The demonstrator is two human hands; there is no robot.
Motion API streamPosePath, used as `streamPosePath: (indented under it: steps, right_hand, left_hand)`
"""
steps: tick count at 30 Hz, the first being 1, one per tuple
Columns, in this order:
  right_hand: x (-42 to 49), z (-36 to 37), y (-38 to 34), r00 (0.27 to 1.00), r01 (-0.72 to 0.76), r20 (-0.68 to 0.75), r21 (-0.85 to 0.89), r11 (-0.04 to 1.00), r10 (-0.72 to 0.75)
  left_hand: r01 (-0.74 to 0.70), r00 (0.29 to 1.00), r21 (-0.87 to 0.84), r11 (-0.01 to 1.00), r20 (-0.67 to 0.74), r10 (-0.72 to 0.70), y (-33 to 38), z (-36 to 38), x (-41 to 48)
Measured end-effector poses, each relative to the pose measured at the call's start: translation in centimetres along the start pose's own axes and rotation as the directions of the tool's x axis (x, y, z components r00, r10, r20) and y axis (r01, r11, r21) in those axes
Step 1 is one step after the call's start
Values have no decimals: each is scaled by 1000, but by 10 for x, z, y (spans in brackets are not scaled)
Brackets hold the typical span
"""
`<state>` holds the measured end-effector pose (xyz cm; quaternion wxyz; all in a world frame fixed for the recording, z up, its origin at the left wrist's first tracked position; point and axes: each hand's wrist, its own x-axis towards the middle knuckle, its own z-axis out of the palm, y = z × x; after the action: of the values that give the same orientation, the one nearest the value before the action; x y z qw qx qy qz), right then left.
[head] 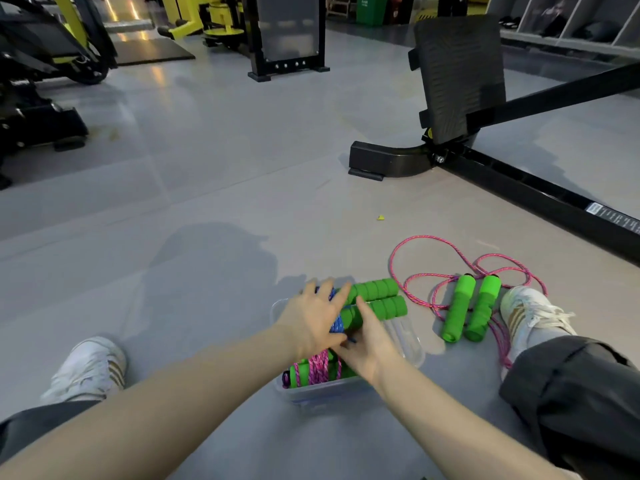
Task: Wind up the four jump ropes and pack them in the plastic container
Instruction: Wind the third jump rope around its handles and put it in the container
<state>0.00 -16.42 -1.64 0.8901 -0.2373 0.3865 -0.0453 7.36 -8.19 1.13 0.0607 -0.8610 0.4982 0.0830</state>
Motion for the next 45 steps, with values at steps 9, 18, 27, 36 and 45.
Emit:
streamPosePath:
  steps: [9,18,27,36,45]
  right_hand:
    - [9,12,2,995,-26,-90,47,999,30]
    - [20,9,-12,981,-151,-140,-115,982,135]
    - [0,-37,-51,700,37,271,-938,-345,-661]
    - [28,-47,-40,827,248,542,-593,-766,-152]
    - [43,-40,-41,884,240,454,-649,-722,-114]
  left_hand:
    - [-259,929,336,906,-170,328,-35,40,8]
    - [-341,886,414,844,-158,436,-52,49,17]
    - [-322,891,364,874,-194,410,-48,61,13]
    - [-224,953,113,968,-181,242,-44,68,8]
    - [-163,986,78,984,-30,166,-40,73,14]
